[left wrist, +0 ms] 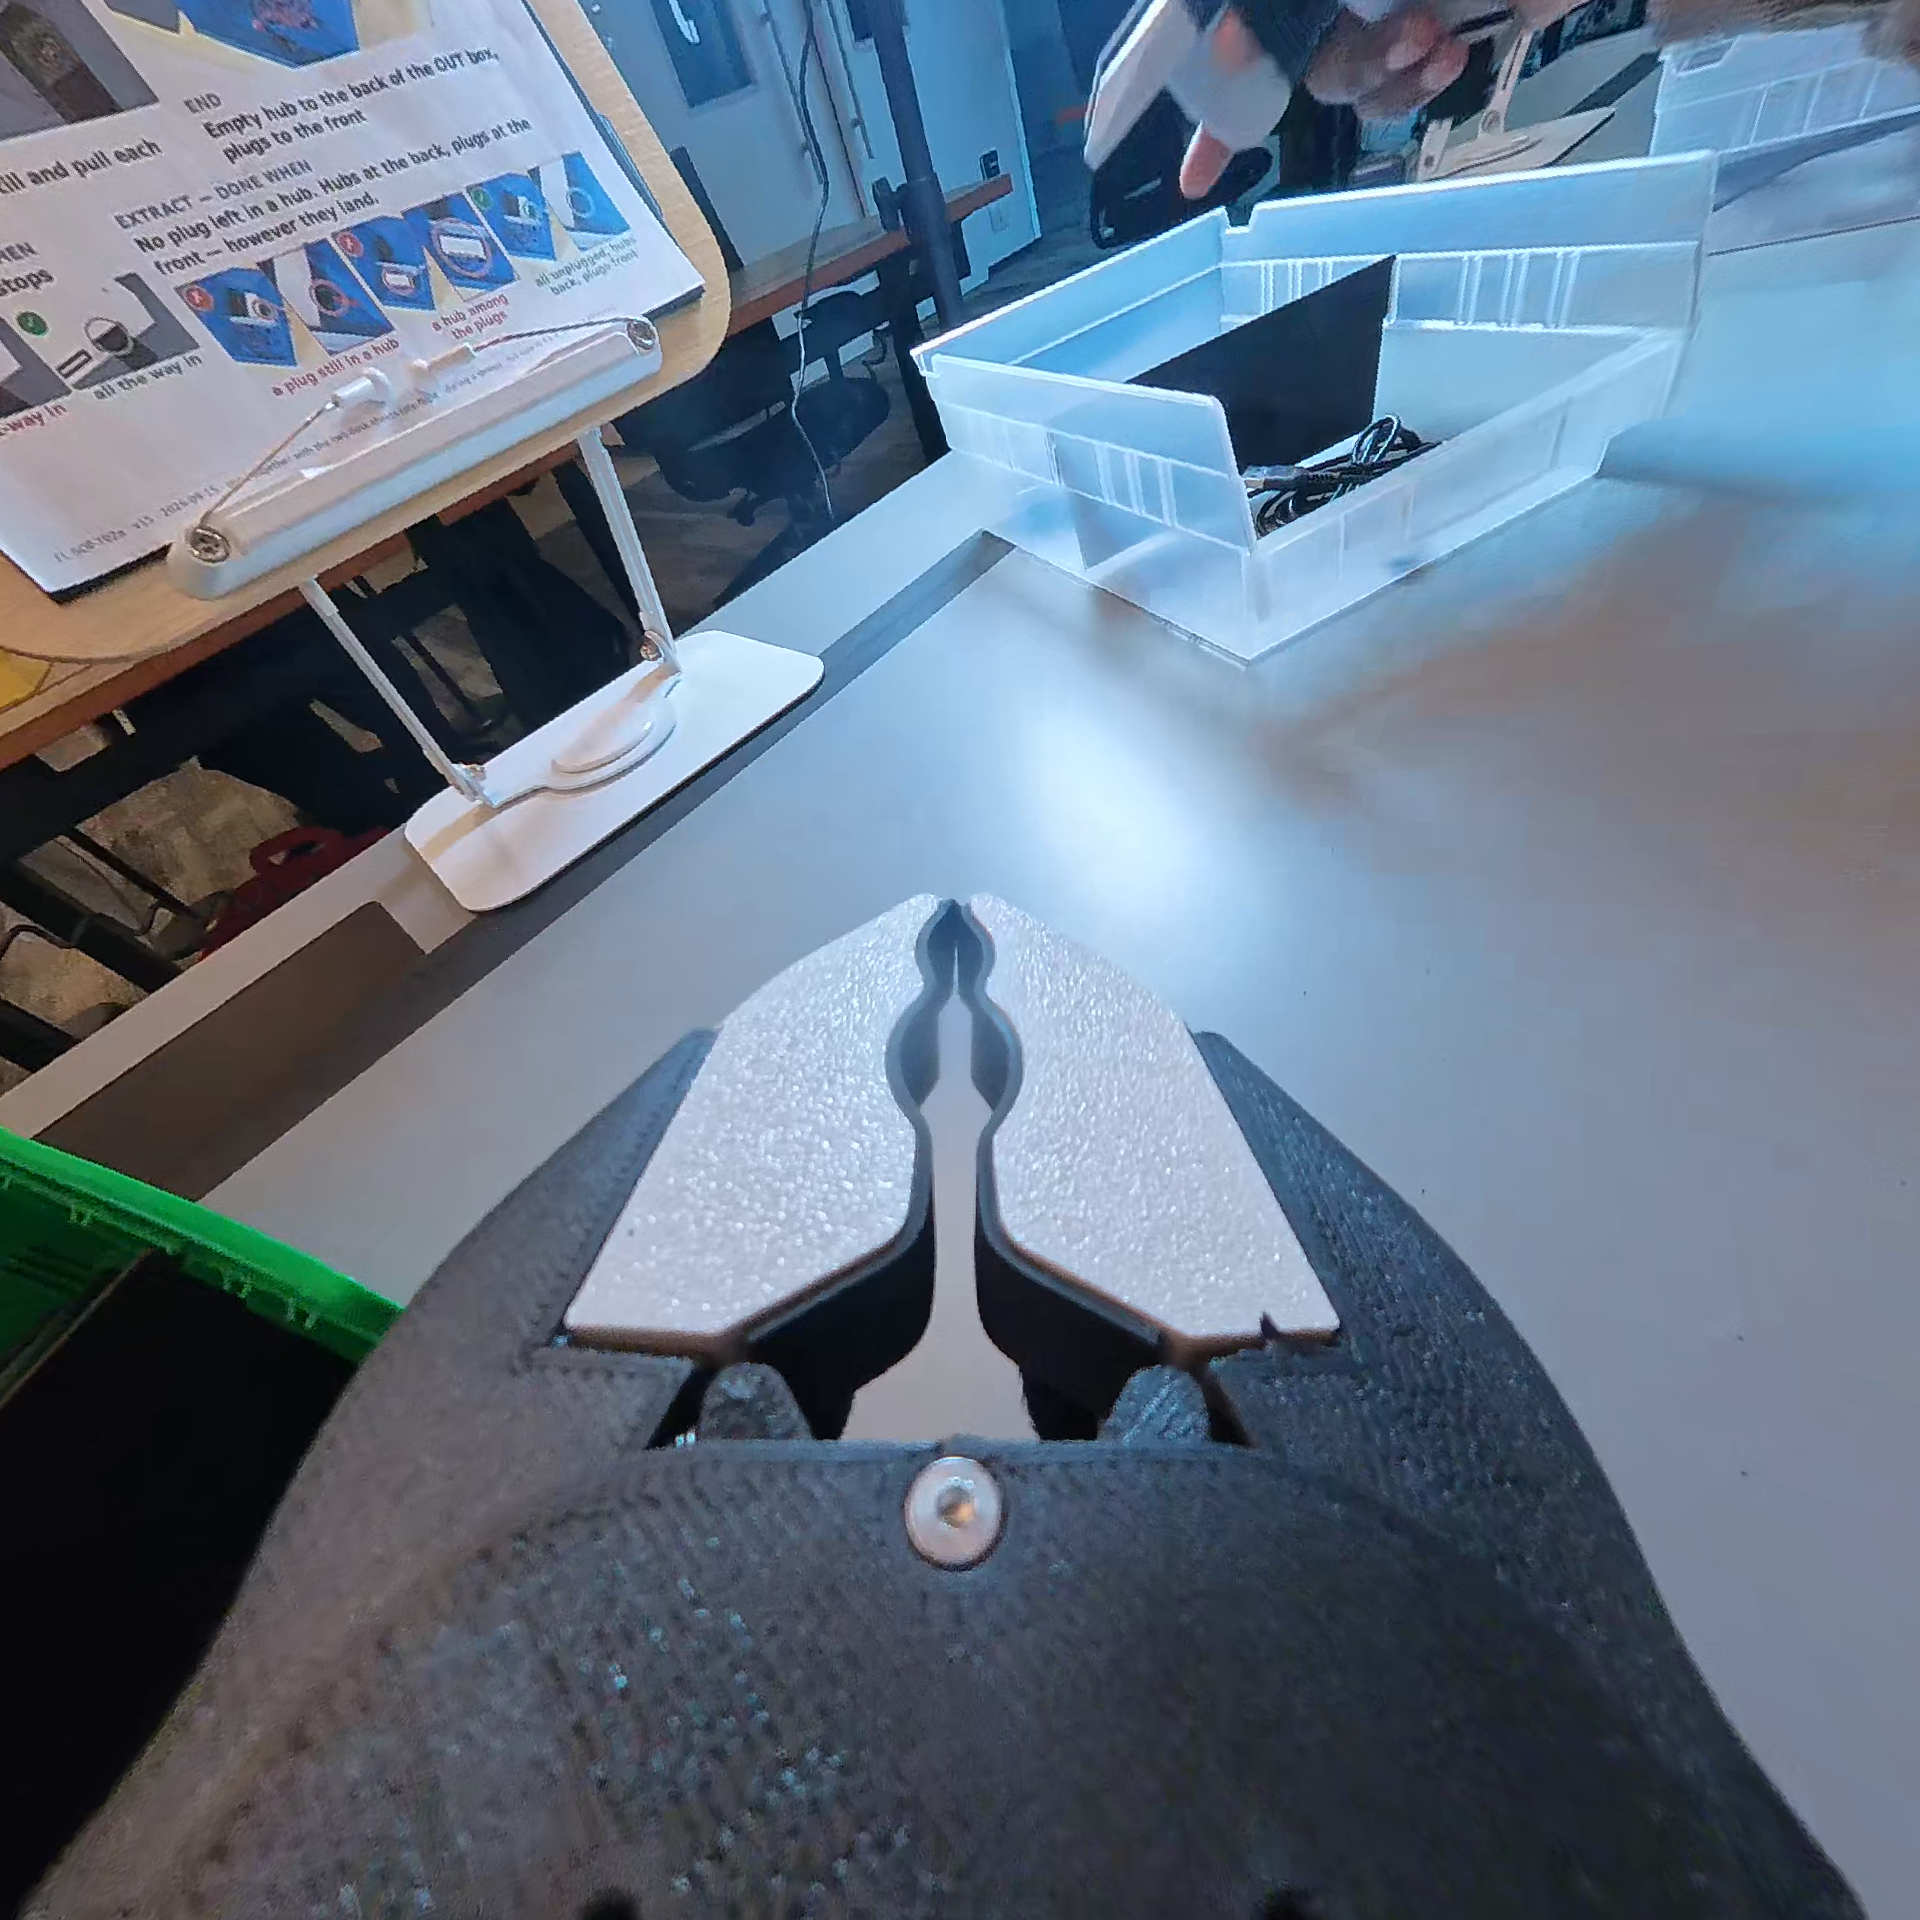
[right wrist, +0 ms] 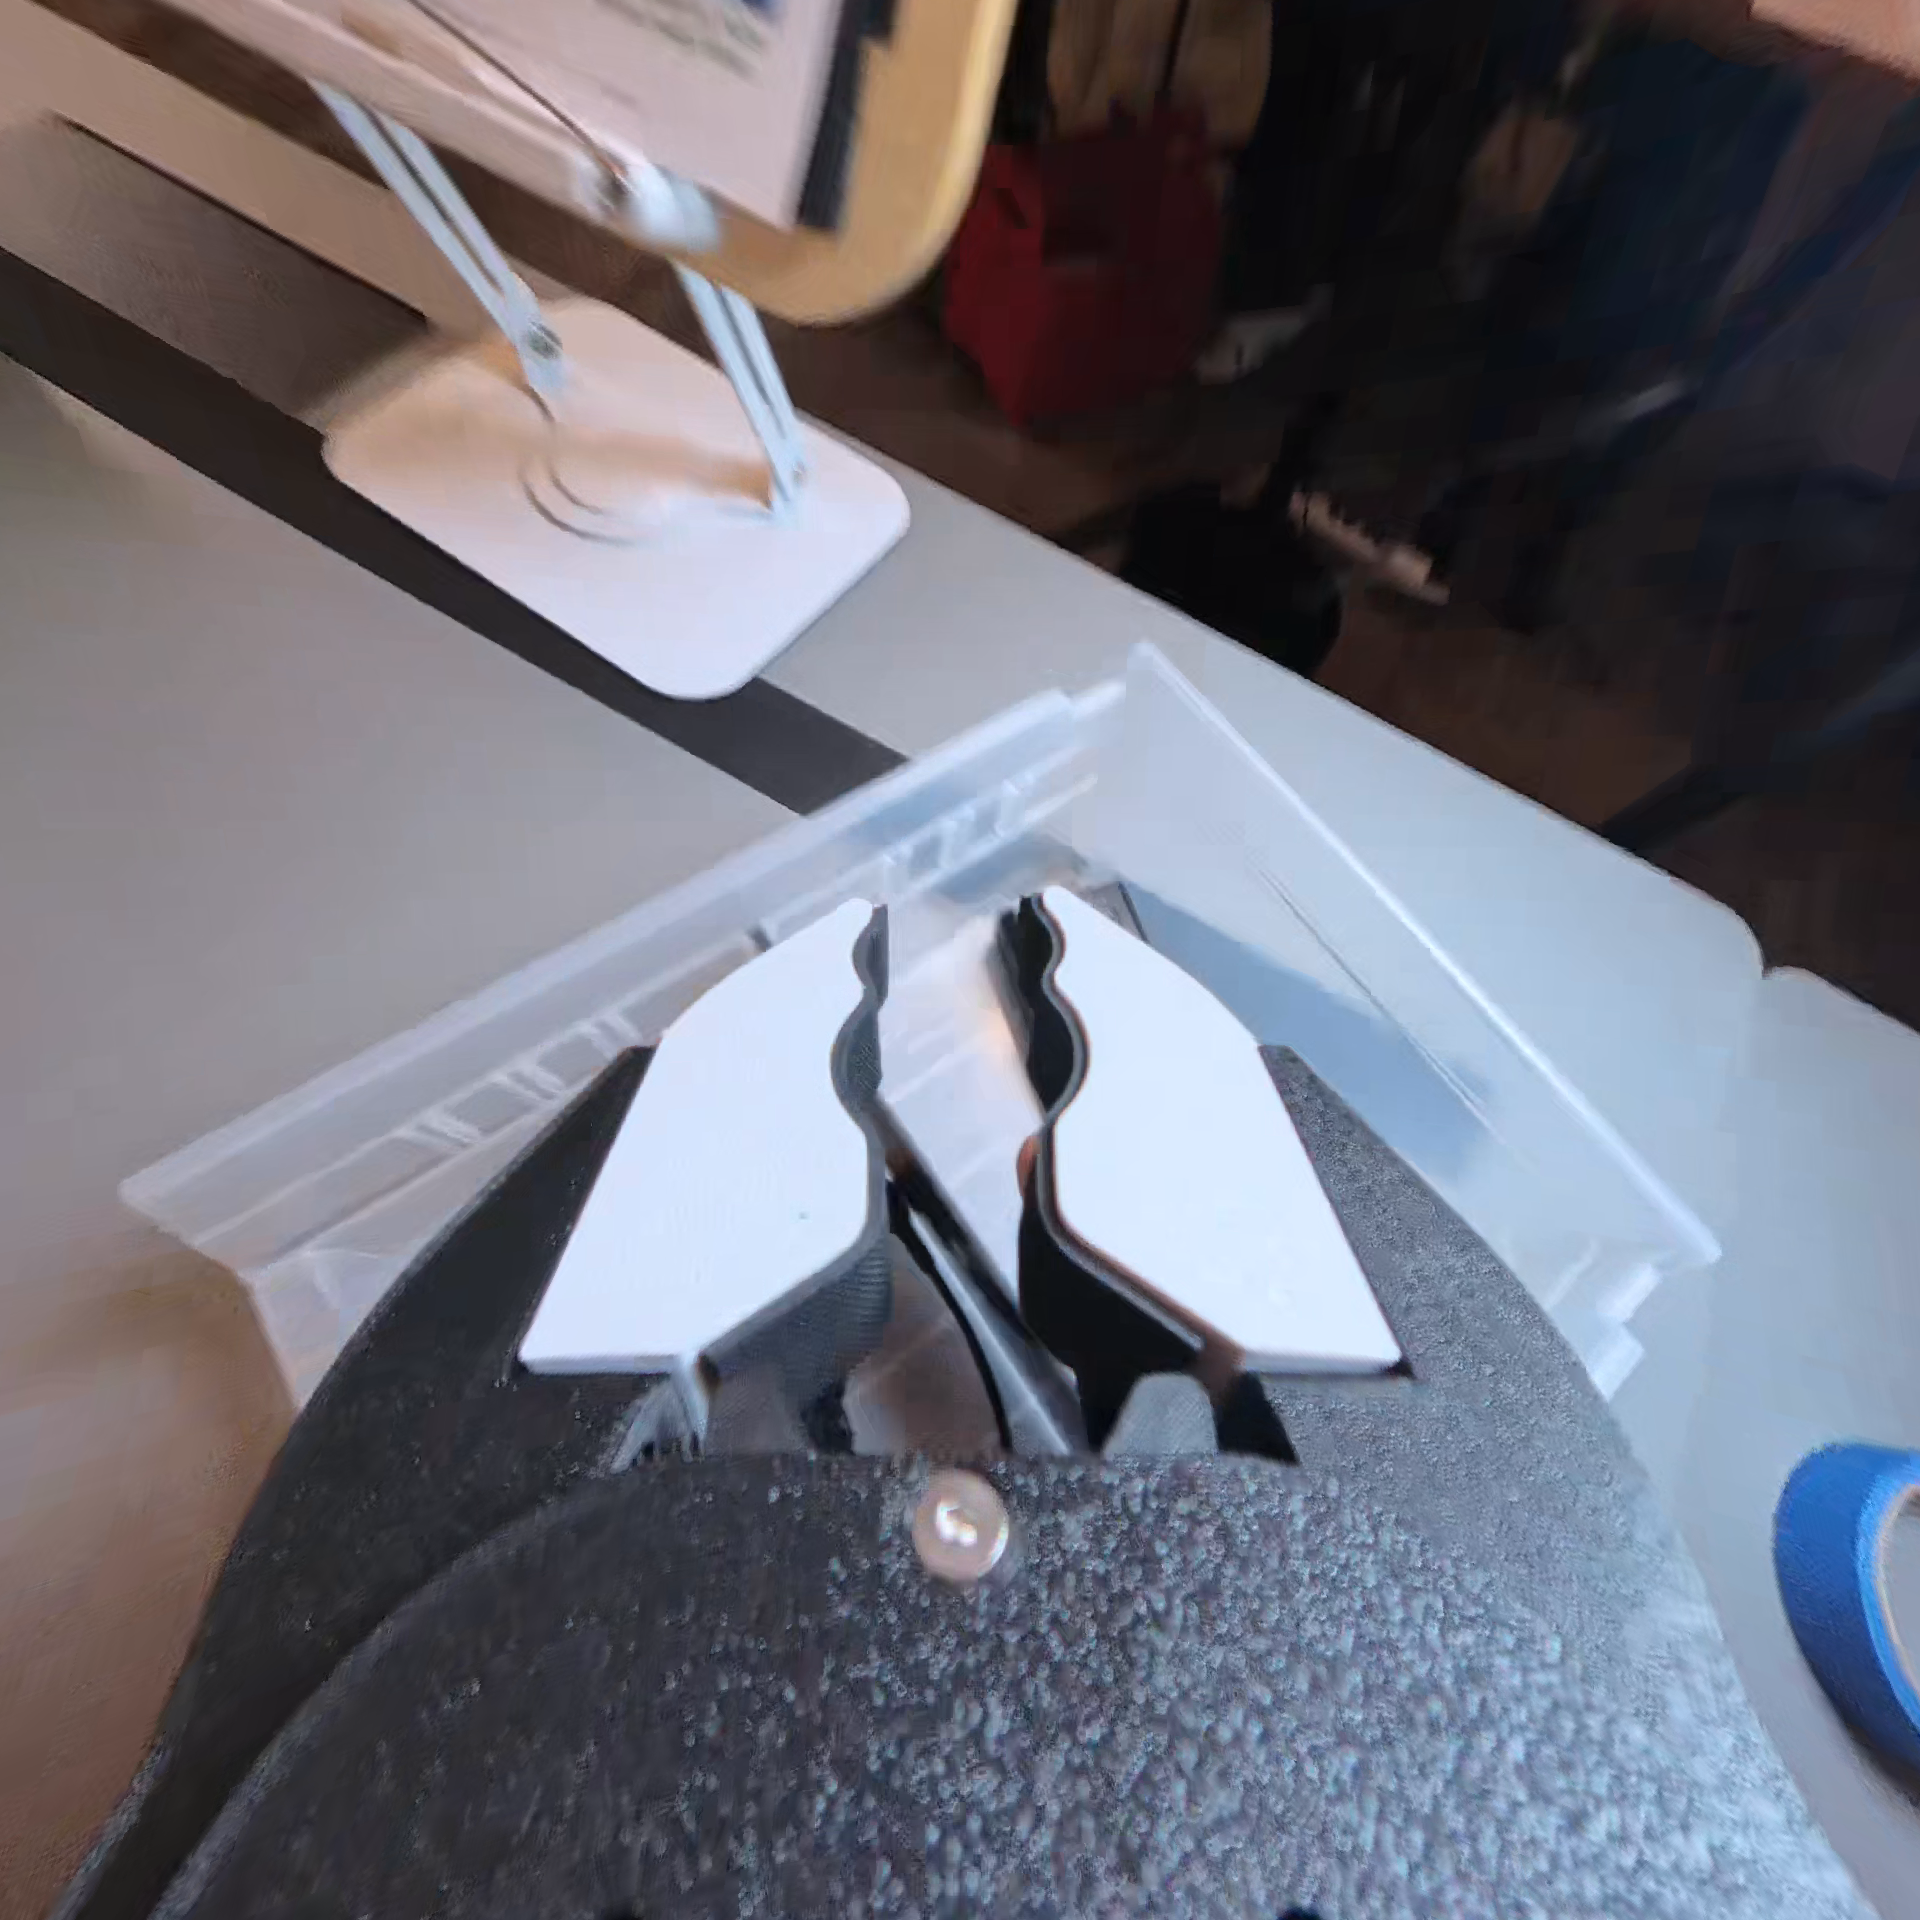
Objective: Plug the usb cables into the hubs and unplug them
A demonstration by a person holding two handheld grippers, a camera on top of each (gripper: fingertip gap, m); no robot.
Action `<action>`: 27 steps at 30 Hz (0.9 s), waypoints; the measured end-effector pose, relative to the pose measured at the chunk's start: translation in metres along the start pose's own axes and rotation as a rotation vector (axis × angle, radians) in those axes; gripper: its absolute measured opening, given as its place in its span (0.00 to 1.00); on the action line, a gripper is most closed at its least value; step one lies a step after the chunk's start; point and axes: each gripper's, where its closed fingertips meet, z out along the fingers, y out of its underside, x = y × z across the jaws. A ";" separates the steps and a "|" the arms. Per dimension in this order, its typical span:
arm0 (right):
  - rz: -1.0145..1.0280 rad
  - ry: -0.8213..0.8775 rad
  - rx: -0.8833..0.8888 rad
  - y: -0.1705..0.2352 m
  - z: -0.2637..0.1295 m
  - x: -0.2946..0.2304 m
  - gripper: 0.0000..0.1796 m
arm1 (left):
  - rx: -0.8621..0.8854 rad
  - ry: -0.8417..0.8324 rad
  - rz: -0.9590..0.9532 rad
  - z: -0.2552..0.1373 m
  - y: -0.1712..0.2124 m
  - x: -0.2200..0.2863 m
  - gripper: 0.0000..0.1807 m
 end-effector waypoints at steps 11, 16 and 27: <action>-0.116 -0.360 0.258 0.064 -0.081 -0.217 0.14 | -0.006 -0.012 0.041 0.000 0.003 0.000 0.00; -0.082 -0.376 0.218 0.111 -0.071 -0.229 0.14 | 0.003 -0.045 0.032 -0.002 0.003 -0.009 0.00; -0.117 -0.403 0.240 0.107 -0.077 -0.229 0.14 | -0.084 -0.400 -0.013 -0.066 -0.029 -0.184 0.01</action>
